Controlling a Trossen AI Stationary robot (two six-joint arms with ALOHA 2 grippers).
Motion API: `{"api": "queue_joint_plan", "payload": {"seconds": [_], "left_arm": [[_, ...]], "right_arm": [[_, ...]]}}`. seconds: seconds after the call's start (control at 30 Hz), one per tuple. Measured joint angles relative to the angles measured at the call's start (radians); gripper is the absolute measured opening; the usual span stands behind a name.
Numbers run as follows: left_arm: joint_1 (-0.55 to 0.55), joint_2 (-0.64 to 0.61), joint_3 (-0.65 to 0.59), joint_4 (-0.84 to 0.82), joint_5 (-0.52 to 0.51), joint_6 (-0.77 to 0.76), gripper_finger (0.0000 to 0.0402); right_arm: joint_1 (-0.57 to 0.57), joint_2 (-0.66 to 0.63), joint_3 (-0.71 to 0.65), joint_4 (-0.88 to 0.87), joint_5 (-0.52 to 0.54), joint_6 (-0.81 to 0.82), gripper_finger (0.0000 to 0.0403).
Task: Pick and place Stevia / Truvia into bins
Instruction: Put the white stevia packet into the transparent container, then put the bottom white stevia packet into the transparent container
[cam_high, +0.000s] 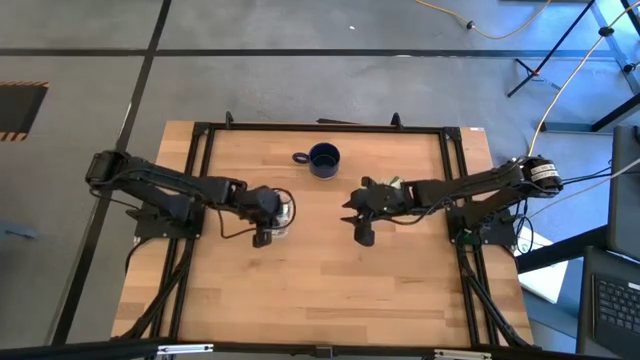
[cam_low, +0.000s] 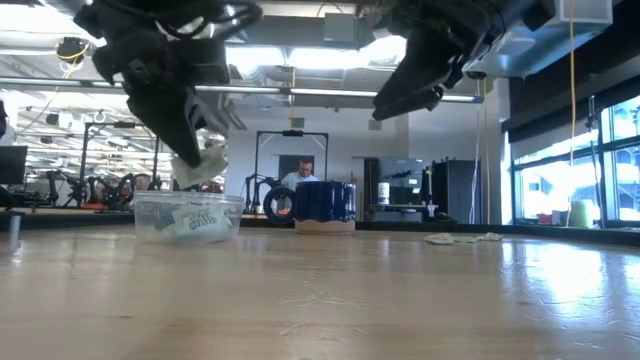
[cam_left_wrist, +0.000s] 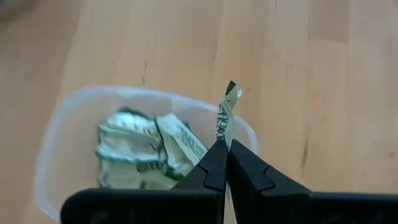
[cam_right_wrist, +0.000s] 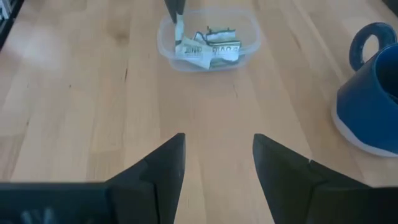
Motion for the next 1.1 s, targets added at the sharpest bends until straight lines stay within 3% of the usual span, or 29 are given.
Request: {"api": "queue_joint_plan", "payload": {"seconds": [0.2,0.67,0.9,1.1], "left_arm": [[0.078,0.029,0.0,-0.024,0.11,-0.086,0.0008],[0.134,0.068,0.0,-0.056,0.115,-0.048,0.0027],[0.145,0.044,0.0,-0.057,0.044,-0.012,0.0064],[0.187,-0.035,0.0,-0.045,-0.091,0.004,0.0075]], "right_arm": [[-0.006,0.0,0.0,0.002,0.0,0.0,0.019],[-0.006,0.0,0.0,-0.008,0.0,-0.001,0.019],[-0.006,0.0,0.0,-0.038,0.0,-0.001,0.0191],[-0.006,0.0,-0.002,-0.115,0.0,-0.036,0.0191]]}}
